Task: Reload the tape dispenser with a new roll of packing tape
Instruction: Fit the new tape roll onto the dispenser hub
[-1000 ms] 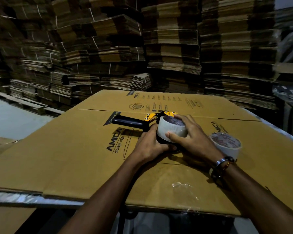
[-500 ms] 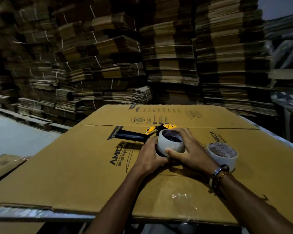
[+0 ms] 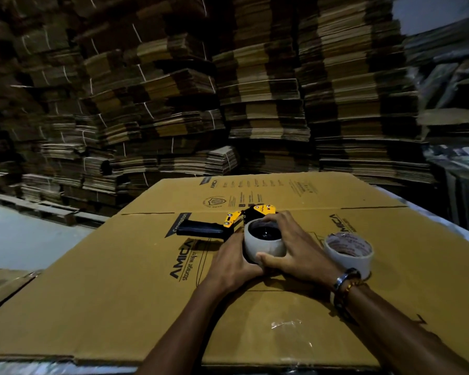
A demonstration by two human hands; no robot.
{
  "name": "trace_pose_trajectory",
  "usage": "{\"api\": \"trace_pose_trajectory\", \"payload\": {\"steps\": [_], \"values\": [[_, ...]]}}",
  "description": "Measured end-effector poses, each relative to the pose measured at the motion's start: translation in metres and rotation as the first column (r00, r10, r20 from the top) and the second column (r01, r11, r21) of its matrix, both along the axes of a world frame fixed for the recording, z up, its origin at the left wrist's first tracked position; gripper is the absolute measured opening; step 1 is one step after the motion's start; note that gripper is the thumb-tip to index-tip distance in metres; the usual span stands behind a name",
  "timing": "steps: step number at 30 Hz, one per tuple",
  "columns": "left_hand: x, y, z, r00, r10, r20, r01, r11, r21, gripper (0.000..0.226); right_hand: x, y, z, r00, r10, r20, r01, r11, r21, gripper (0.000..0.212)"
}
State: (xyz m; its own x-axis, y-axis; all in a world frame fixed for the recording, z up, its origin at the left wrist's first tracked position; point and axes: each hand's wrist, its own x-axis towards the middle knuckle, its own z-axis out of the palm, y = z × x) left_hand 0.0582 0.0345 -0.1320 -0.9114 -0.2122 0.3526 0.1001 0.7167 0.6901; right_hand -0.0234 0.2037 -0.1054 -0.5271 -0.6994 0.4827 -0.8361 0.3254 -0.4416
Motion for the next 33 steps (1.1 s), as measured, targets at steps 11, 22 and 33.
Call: {"api": "trace_pose_trajectory", "payload": {"steps": [11,22,33], "values": [[-0.003,0.000,0.000,1.000,-0.001,0.016,0.001,1.000,-0.008,0.092,0.011,-0.010,-0.007,0.931,-0.123,0.343,0.184,0.971,-0.152,0.122],[-0.003,-0.003,0.002,1.000,0.024,0.020,-0.022,0.996,-0.089,0.081,0.009,-0.014,-0.011,0.907,-0.127,0.401,0.212,0.962,-0.174,0.111],[-0.002,-0.001,0.003,0.999,0.015,0.043,-0.009,0.993,-0.121,0.083,0.007,-0.009,-0.006,0.935,-0.107,0.338,0.151,0.983,-0.107,0.096]]}}
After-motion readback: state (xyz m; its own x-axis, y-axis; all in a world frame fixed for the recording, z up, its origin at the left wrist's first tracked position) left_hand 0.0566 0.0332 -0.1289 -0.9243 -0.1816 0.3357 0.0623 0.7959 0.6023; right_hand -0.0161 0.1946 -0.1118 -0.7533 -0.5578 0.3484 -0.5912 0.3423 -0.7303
